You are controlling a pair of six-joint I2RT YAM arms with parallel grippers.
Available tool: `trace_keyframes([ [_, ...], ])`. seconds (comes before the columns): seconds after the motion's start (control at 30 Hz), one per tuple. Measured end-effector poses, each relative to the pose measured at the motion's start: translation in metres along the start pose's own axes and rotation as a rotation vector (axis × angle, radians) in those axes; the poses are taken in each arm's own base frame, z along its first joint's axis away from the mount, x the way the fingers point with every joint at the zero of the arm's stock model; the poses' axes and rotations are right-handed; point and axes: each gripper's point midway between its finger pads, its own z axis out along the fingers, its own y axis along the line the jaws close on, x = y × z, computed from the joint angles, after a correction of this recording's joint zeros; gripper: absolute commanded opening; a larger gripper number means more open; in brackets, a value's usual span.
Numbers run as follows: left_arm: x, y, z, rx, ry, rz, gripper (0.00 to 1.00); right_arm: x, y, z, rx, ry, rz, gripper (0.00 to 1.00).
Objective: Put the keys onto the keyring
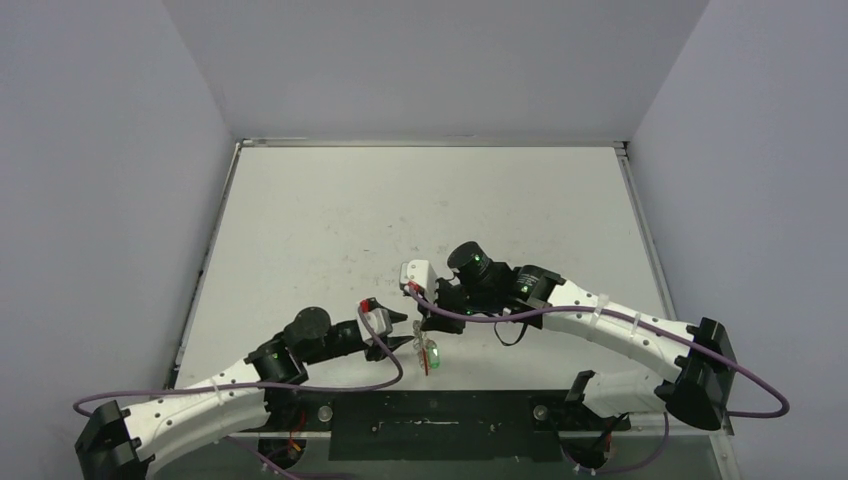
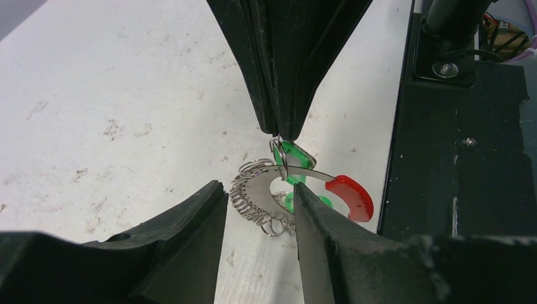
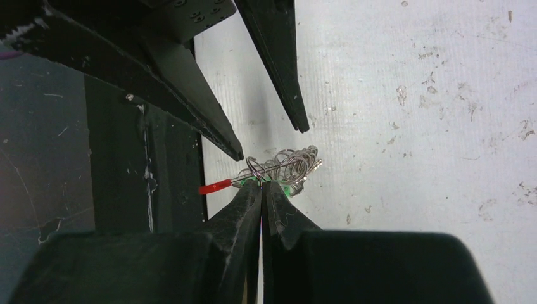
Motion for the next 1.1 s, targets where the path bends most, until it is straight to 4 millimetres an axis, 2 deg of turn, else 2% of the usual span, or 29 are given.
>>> trace_keyframes([
  [0.13, 0.005, -0.001, 0.004, 0.011, 0.032, -0.008, 0.42, 0.000, -0.002, 0.002, 0.009, 0.002, 0.013, 0.00],
  [0.33, 0.012, -0.003, 0.007, 0.025, 0.056, -0.015, 0.35, 0.000, -0.004, 0.003, 0.019, 0.005, 0.020, 0.00],
  [0.53, 0.014, -0.006, 0.011, 0.040, 0.065, -0.016, 0.34, -0.001, -0.004, 0.003, 0.021, 0.002, 0.022, 0.00],
  [0.7, 0.008, -0.005, 0.013, 0.037, 0.039, -0.012, 0.23, -0.001, -0.004, 0.003, 0.021, 0.001, 0.026, 0.00],
  [0.93, 0.006, -0.006, 0.014, 0.039, 0.028, -0.009, 0.12, -0.001, -0.002, 0.004, 0.019, 0.001, 0.030, 0.00],
  [1.0, 0.005, -0.006, 0.014, 0.040, 0.027, -0.009, 0.01, -0.001, -0.002, 0.004, 0.019, 0.001, 0.031, 0.00],
  [1.1, 0.005, -0.006, 0.015, 0.040, 0.025, -0.009, 0.00, -0.002, -0.003, 0.004, 0.022, -0.002, 0.032, 0.00],
])
